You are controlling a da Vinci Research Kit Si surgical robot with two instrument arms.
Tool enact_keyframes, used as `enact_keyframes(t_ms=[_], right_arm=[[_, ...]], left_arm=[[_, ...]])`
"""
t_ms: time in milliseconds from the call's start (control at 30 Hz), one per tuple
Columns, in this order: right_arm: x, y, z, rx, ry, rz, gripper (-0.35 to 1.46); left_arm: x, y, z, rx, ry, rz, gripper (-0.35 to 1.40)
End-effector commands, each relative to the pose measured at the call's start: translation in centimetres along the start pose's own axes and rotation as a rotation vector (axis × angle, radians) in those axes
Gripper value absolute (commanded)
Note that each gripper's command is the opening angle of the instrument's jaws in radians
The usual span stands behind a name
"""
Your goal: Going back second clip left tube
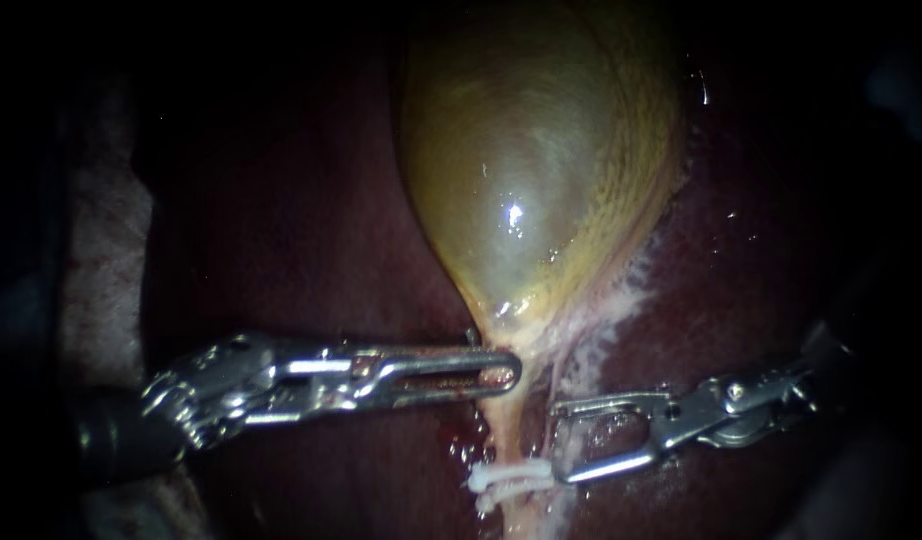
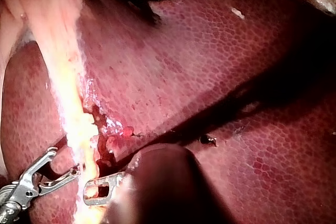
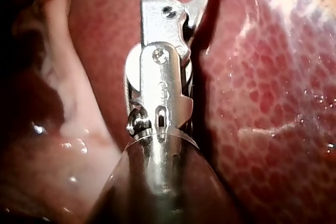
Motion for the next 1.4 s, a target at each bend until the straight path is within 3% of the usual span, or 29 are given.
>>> enact_keyframes(t_ms=[33,433,900,1133,1400], right_arm=[[0.02,0.01,-0.03,-0.005,0.003,-0.021,0.46],[0.25,-0.03,-0.56,-0.049,0.057,-0.152,0.45],[0.28,-0.04,-0.63,-0.055,0.068,-0.166,0.45],[0.28,-0.04,-0.63,-0.055,0.068,-0.166,0.45],[0.28,-0.04,-0.63,-0.056,0.068,-0.166,0.45]], left_arm=[[0.0,0.0,0.0,-0.001,0.0,0.0,-0.35],[0.0,-0.01,0.0,-0.001,0.0,0.0,-0.35],[-0.03,-0.12,0.05,0.001,0.002,0.005,-0.35],[-0.09,-0.27,0.2,0.007,0.007,0.014,-0.35],[-0.16,-0.38,0.54,0.021,0.019,0.021,-0.35]])
